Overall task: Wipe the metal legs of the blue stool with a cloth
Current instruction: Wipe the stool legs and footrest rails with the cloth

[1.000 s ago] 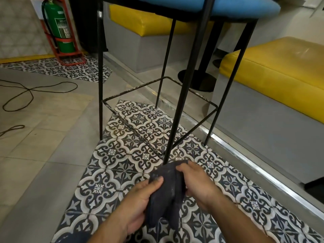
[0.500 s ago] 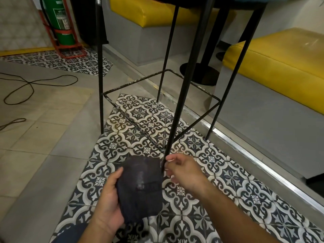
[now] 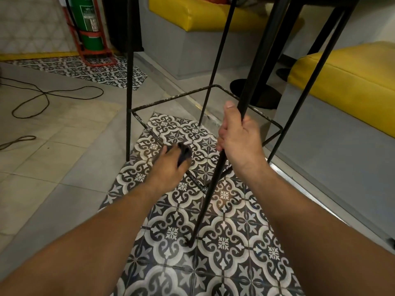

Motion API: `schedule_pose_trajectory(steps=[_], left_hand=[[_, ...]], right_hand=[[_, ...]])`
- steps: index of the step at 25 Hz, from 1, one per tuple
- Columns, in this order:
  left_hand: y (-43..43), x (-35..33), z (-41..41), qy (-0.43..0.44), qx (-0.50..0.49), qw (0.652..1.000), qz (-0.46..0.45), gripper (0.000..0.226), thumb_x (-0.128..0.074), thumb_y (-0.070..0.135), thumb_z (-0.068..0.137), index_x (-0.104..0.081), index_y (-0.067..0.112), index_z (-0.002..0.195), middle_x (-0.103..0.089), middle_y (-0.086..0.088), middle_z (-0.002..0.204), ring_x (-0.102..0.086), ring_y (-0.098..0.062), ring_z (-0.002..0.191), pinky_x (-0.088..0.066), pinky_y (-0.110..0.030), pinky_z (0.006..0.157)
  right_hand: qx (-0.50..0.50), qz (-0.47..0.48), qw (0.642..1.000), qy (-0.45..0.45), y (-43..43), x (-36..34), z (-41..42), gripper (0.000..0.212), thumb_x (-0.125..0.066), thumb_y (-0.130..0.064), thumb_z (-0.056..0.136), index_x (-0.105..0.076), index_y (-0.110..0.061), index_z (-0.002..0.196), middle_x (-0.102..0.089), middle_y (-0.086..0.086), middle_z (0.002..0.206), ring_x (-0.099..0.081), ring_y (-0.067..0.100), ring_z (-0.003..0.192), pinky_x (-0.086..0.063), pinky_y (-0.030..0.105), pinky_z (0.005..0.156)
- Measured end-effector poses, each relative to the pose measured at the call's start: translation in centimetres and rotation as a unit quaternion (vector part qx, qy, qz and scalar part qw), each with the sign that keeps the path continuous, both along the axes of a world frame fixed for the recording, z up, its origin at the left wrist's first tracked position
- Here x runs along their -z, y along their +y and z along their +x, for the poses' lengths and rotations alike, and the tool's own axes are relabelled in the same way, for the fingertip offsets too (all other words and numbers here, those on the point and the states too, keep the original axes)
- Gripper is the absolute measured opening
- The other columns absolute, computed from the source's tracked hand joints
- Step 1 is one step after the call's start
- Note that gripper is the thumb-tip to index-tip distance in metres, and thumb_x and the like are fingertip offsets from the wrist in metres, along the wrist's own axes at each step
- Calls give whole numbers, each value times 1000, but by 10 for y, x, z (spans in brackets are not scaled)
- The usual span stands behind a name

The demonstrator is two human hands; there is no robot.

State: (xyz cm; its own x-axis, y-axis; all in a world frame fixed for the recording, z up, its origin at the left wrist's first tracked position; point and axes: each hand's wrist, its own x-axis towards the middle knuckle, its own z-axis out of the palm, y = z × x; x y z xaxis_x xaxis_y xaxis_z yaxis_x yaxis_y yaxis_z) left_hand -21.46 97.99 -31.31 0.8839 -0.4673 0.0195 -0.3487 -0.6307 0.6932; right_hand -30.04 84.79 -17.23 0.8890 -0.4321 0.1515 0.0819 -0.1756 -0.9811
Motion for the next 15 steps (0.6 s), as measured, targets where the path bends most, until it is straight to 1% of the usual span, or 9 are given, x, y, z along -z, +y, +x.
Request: schedule_pose_trajectory(steps=[1,2,5,7,9,10,12,13,15], left_hand=[[-1,13,0,-31,12,999,24,39,-38,46,98,-53,19,121,-53,-12,136,-37,-38,136,-30,-52,113],[0,20,0,-48,19,998,20,43,-34,48,98,-52,18,123,-50,-11,141,-29,-40,140,-24,-53,116],[0,21,2,-65,3,996,-59,31,-33,43,101,-51,24,117,-60,-9,125,-35,-36,136,-28,-54,113],[-10,23,-15,-69,-16,990,-125,18,-34,37,101,-50,34,110,-61,6,114,-45,-18,126,-20,-43,119],[-17,31,-43,-84,33,984,-154,19,-32,39,101,-48,43,111,-47,27,122,-38,9,126,-2,-26,120],[-15,37,-51,-86,64,982,-154,24,-31,40,101,-49,40,116,-41,29,132,-30,12,132,3,-22,119],[-7,43,-49,-90,110,982,-121,34,-31,39,101,-51,29,127,-41,13,146,-25,-4,143,2,-28,121],[-6,40,-44,-89,107,984,-111,34,-33,35,102,-52,25,127,-47,5,144,-30,-12,143,0,-31,121],[-16,30,-52,-63,56,984,-157,26,-36,25,102,-55,21,120,-54,-2,136,-38,-17,138,-1,-33,122]], right_hand=[[-5,3,1000,-4,-1,2,1,42,-43,-51,96,-43,-22,66,-34,-5,50,-32,19,48,-36,42,54],[-9,10,1000,-8,-2,4,1,42,-44,-51,95,-42,-23,65,-34,-5,50,-31,20,48,-35,43,53],[-19,18,1000,-16,-3,5,2,41,-44,-50,94,-39,-23,63,-32,-4,49,-29,21,47,-33,47,47],[-12,9,1000,-19,-3,7,4,44,-44,-50,95,-38,-24,60,-32,-3,48,-29,21,46,-34,50,44],[-10,5,999,-33,-4,9,6,46,-43,-52,94,-37,-25,57,-31,-5,47,-28,19,43,-32,46,42],[-9,4,999,-41,-4,10,7,48,-42,-54,93,-36,-26,55,-30,-6,46,-27,18,41,-29,42,42],[-4,1,999,-54,-2,12,8,50,-40,-59,91,-35,-25,54,-29,-7,45,-25,16,39,-25,33,40],[5,-4,998,-58,-2,13,9,51,-40,-61,89,-35,-24,54,-29,-6,45,-25,16,38,-25,30,40],[20,-14,998,-62,-2,15,9,51,-40,-63,87,-35,-23,55,-29,-5,45,-26,16,37,-25,28,39]])
